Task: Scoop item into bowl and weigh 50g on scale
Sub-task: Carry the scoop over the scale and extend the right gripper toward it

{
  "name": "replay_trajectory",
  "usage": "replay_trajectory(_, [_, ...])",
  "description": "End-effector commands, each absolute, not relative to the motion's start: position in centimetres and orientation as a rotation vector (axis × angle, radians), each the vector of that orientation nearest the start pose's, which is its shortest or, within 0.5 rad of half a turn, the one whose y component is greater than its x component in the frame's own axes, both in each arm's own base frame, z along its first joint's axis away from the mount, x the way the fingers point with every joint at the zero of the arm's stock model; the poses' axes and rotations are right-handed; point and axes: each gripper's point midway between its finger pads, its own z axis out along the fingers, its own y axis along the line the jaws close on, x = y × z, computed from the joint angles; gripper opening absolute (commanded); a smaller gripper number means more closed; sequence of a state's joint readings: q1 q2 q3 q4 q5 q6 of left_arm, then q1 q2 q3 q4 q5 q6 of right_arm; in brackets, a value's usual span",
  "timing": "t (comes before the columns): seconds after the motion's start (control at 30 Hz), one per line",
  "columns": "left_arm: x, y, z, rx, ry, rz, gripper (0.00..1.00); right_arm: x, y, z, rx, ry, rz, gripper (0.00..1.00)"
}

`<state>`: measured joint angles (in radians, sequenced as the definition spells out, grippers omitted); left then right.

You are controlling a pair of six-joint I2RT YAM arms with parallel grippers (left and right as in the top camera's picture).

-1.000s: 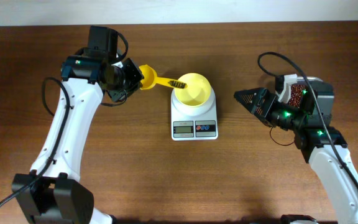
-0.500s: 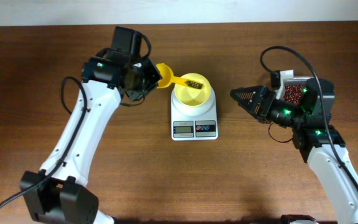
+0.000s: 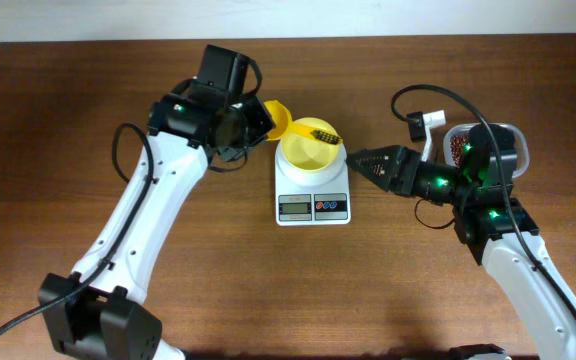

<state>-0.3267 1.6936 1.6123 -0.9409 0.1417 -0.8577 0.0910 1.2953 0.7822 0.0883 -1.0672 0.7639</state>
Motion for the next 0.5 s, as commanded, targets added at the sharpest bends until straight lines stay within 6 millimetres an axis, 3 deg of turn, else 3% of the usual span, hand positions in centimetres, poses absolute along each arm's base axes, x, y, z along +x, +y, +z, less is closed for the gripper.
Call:
replay_trajectory(0.0, [39.0, -18.2, 22.1, -0.594, 2.611, -0.617, 0.00, 30.9, 18.9, 24.6, -0.230, 2.058, 1.619, 0.99])
replay_trajectory(0.47, [36.6, -22.7, 22.1, -0.439, 2.658, -0.657, 0.00, 30.8, 18.9, 24.6, -0.283, 2.037, 1.597, 0.99])
